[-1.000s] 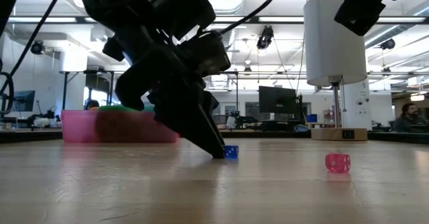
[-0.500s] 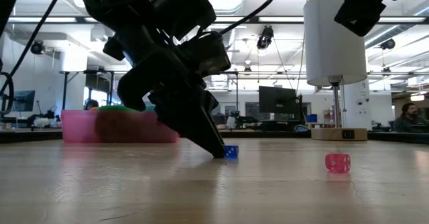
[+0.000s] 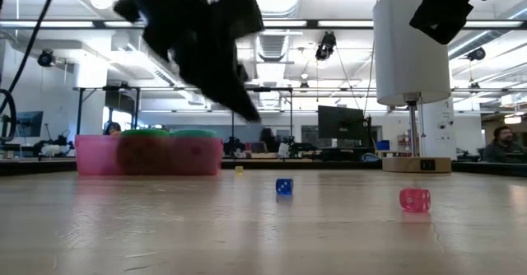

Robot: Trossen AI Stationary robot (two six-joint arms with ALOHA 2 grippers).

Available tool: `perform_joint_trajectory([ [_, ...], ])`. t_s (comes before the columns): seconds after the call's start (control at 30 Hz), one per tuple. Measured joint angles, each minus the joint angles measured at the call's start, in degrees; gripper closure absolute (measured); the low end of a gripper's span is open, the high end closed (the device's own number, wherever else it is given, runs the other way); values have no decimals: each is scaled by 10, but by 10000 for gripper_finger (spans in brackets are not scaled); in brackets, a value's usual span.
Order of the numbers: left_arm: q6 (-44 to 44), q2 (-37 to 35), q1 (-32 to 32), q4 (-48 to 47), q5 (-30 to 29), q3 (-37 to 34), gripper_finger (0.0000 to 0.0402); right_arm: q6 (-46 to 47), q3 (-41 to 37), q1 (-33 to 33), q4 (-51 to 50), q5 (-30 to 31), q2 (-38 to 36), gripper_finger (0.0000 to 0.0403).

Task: Pick & Place Dice
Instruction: Put the left small black dice into the red bin

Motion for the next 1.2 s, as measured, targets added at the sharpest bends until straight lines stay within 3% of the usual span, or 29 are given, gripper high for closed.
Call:
perform_joint_trajectory([
  [0.17,-63,-95,10,-59,-75,0,345,0,0,0,0,2,0,351],
  [0.37,-152,-217,12,-167,-249,1,345,-2,0,0,0,15,0,351],
  [0.53,-242,-295,14,-256,-337,1,345,-2,0,0,0,17,0,351],
  [0.8,-435,-344,23,-423,-398,1,345,-2,0,0,3,17,0,351],
  [1.2,-659,-344,64,-563,-399,-1,345,0,0,0,5,18,0,351],
])
